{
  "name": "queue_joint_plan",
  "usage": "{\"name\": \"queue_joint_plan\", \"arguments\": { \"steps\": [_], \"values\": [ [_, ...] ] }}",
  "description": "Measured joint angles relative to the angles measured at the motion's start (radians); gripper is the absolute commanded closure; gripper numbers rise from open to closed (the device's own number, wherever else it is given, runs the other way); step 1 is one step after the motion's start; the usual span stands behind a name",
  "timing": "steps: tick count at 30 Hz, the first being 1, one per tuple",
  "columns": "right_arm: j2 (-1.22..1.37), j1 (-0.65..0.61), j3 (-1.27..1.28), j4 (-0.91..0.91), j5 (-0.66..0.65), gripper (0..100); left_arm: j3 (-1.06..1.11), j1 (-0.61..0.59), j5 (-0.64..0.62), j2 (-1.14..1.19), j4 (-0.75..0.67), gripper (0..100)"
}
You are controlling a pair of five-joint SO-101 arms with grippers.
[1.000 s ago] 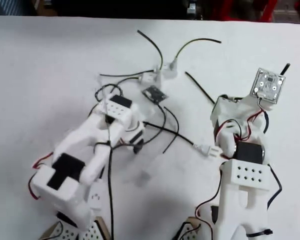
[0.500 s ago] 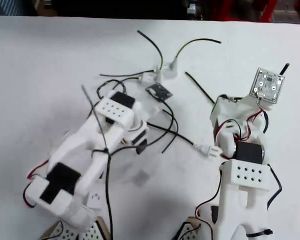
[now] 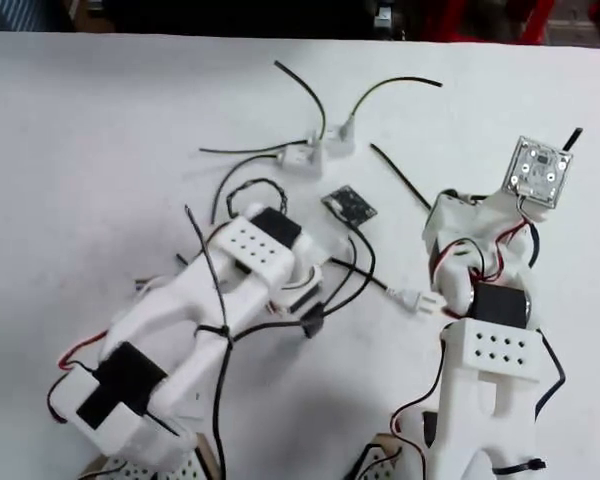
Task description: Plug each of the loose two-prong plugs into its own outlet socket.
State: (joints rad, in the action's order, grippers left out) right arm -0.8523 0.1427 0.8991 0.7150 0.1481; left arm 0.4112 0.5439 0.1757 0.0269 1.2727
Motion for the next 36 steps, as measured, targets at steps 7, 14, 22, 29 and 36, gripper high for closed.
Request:
{"name": "queue_joint_plan", "arguments": {
  "steps": [7,14,22,29,36],
  "values": [
    [0.0,0.002,0.0,0.0,0.0,98.1,0.054,0.0,-0.002,0.0,-0.054,71],
    [0.0,0.002,0.0,0.0,0.0,98.1,0.063,-0.061,-0.002,0.0,-0.071,71],
    [0.0,0.002,0.0,0.0,0.0,98.1,0.066,-0.153,0.046,0.0,-0.115,71],
    [0.0,0.002,0.0,0.0,0.0,98.1,0.097,-0.167,0.044,-0.002,-0.15,71],
    [0.0,0.002,0.0,0.0,0.0,98.1,0.153,-0.173,0.043,-0.029,-0.199,71]
  ]
}}
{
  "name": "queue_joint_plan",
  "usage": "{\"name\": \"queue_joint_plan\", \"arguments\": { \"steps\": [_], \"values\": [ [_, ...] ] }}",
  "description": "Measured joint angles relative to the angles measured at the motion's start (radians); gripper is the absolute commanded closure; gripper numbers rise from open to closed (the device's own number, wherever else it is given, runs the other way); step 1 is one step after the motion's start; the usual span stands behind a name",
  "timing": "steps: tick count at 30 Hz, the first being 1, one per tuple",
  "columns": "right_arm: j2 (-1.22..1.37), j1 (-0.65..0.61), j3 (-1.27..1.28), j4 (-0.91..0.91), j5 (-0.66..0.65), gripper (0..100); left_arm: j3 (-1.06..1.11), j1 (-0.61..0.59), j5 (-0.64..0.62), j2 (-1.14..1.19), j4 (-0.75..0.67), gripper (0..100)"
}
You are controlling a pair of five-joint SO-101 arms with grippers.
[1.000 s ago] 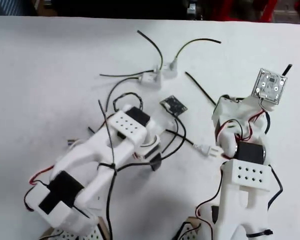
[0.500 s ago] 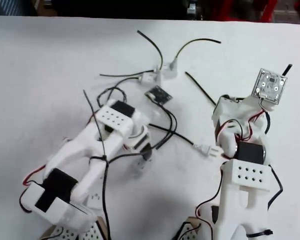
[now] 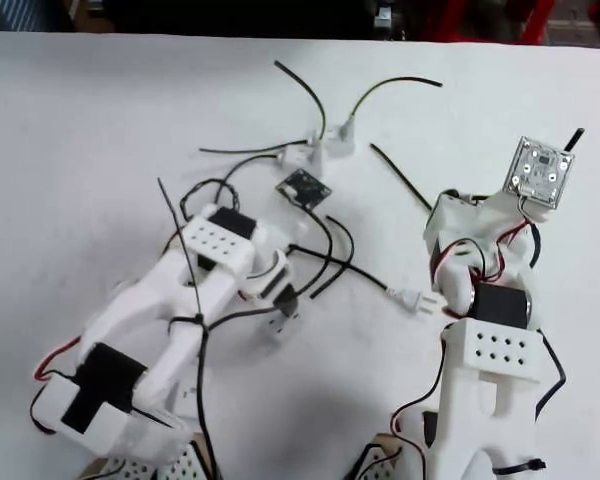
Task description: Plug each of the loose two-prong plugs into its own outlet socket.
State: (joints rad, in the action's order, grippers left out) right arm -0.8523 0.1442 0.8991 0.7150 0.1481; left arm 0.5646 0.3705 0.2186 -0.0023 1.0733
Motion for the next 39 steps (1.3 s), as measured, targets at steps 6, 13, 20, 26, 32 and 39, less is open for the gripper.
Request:
{"name": "queue_joint_plan", "arguments": {
  "steps": [6,13,20,26,32,39],
  "values": [
    [0.0,0.0,0.0,0.0,0.0,98.1,0.0,-0.014,0.032,-0.002,-0.003,71],
    [0.0,0.0,0.0,0.0,0.0,98.1,0.034,-0.044,0.072,-0.02,-0.005,71],
    [0.0,0.0,0.0,0.0,0.0,98.1,0.048,-0.041,0.091,-0.023,-0.005,74],
    [0.0,0.0,0.0,0.0,0.0,98.1,0.04,-0.041,0.091,-0.023,0.005,74],
    [0.0,-0.063,0.0,0.035,-0.074,98.1,0.006,-0.041,0.091,-0.009,0.032,74],
    [0.0,-0.295,0.0,0.17,-0.187,98.1,0.006,-0.041,0.091,-0.008,0.032,74]
  ]
}}
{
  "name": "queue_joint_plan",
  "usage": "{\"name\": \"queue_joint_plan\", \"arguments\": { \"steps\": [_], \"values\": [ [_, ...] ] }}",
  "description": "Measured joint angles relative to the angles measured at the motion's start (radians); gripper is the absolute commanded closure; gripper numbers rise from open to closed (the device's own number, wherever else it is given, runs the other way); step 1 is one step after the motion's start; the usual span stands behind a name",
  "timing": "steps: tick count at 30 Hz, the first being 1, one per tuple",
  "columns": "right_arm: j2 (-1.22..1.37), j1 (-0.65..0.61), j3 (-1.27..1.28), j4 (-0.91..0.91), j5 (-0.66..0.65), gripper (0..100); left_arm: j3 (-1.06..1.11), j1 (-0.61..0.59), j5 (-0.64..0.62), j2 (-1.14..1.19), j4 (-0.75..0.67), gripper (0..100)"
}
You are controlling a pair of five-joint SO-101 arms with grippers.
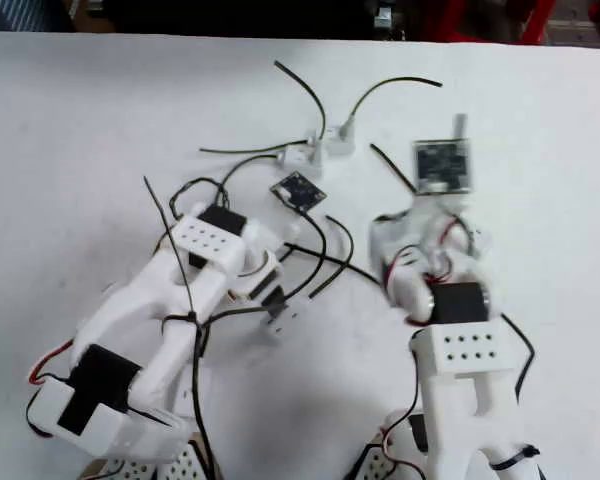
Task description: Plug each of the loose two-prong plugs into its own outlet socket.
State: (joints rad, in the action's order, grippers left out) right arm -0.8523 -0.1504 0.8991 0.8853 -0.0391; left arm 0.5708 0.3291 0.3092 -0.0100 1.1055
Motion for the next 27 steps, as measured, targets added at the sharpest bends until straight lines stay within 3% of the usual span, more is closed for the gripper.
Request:
{"name": "queue_joint_plan", "arguments": {
  "steps": [15,21,27],
  "values": [
    [-0.193,-0.324,-0.11,0.411,-0.1,98.1,0.005,0.0,-0.026,0.0,-0.003,74],
    [-0.348,-0.436,0.058,0.417,-0.107,98.2,0.035,0.0,-0.031,-0.014,-0.035,74],
    [-0.508,-0.456,0.184,0.348,-0.169,98.2,0.037,-0.046,-0.081,-0.015,-0.055,74]
  ]
}}
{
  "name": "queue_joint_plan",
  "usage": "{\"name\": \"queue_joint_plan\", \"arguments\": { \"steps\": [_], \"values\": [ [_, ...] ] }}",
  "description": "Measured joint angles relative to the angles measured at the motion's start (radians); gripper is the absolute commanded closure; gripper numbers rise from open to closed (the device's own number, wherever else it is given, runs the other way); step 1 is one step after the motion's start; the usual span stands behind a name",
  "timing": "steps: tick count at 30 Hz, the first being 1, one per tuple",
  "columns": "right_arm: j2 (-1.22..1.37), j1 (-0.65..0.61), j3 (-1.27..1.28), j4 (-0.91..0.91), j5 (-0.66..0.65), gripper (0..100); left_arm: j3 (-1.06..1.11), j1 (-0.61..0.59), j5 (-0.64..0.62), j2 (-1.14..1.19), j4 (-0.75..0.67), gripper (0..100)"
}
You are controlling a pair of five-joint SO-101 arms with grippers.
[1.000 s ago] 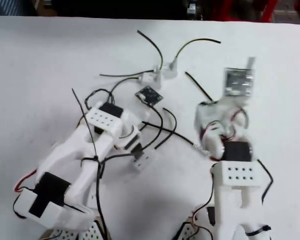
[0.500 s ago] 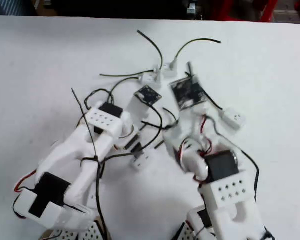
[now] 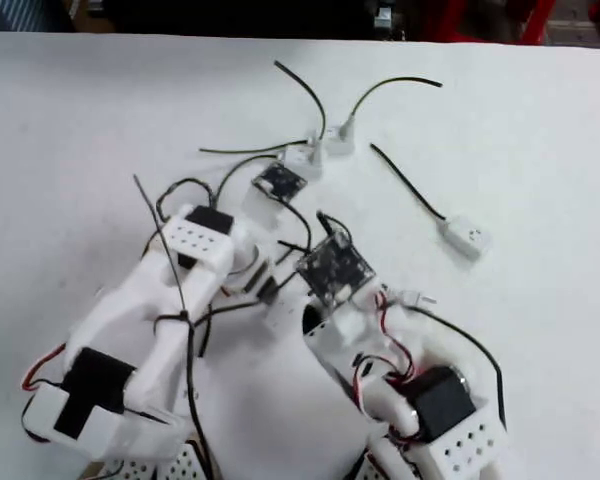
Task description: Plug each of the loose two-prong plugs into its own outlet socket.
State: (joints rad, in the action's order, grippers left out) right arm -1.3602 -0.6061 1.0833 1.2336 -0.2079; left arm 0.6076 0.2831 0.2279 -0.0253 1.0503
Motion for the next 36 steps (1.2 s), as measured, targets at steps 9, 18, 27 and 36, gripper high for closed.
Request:
{"name": "queue_joint_plan", "arguments": {
  "steps": [9,18,27,36],
  "values": [
    [-0.02,-0.069,0.256,-0.206,-0.04,98.2,0.015,-0.048,-0.011,0.021,-0.006,74],
    [-0.026,-0.069,0.258,-0.222,-0.04,98.2,0.011,-0.187,-0.009,-0.094,0.037,74],
    [-0.025,-0.112,0.278,-0.222,-0.04,98.2,0.046,-0.56,0.054,-0.288,0.057,74],
    [-0.025,-0.117,0.203,-0.141,-0.106,98.2,0.175,-0.73,0.063,-0.295,-0.044,74]
  ]
}}
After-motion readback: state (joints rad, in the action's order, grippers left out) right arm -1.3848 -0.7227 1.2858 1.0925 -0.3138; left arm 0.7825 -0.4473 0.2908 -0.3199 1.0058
